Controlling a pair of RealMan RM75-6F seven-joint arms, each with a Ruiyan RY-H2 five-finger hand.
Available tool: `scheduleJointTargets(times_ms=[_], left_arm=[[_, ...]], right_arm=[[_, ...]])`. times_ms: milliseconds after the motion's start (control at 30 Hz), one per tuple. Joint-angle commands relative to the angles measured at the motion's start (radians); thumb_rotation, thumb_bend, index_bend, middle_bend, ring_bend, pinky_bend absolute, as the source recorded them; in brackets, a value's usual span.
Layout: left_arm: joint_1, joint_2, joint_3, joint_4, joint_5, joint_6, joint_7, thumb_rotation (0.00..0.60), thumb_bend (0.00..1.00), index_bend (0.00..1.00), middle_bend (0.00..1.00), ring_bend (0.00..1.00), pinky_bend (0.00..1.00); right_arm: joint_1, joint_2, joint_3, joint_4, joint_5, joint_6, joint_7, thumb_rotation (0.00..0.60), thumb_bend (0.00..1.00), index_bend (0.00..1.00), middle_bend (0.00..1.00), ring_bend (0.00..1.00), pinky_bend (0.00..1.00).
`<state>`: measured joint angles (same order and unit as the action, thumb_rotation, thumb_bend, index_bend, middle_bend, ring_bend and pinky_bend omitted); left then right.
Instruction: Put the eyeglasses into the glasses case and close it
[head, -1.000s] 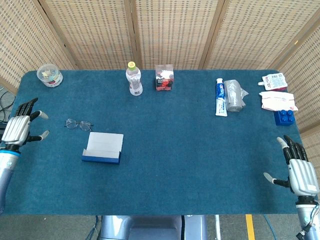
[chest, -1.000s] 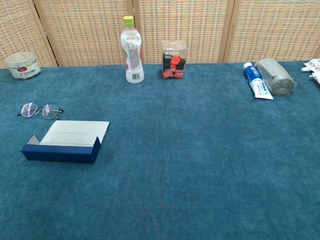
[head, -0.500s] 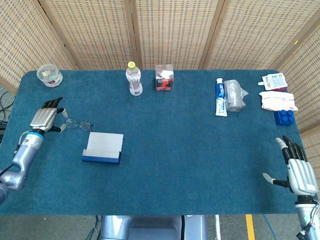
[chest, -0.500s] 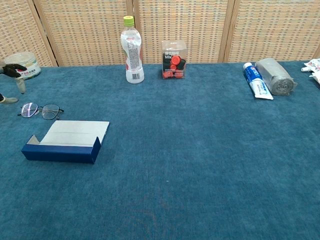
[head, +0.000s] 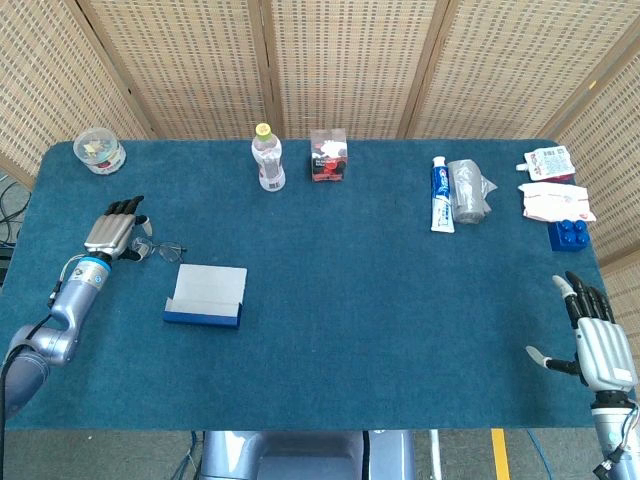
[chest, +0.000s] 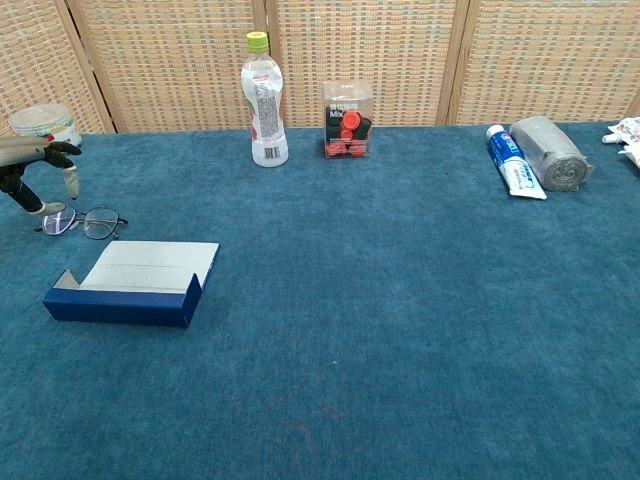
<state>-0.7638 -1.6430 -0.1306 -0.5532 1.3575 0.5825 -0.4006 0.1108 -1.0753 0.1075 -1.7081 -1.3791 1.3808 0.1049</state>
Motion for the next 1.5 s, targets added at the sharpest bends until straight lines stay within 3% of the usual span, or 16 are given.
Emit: scheduleJointTargets(times_ms=[33, 1000, 1500], left_arm=[[-0.007, -0.009, 0.002, 0.009, -0.002, -0.011, 0.001, 0.6, 0.4, 0.45, 0.0, 0.0, 0.0], [-0.037, -0.066, 0.004, 0.076, -0.018, -0.061, 0.021, 0.6, 0.42, 0.48, 0.0, 0.0, 0.0], [-0.039, -0.082, 0.007, 0.092, -0.016, -0.062, 0.019, 0.6, 0.46, 0.56, 0.0, 0.0, 0.0]], right_arm=[[0.0, 0.0, 0.0, 0.0, 0.0, 0.0, -0.001, 0.6, 0.0, 0.0, 0.0, 0.0, 0.0], [0.0, 0.001, 0.0, -0.001, 0.002, -0.002, 0.006, 0.6, 0.0, 0.0, 0.0, 0.0, 0.0], [0.001, 0.002, 0.0, -0.001, 0.001, -0.003, 0.01, 0.6, 0.0, 0.0, 0.0, 0.0, 0.0]])
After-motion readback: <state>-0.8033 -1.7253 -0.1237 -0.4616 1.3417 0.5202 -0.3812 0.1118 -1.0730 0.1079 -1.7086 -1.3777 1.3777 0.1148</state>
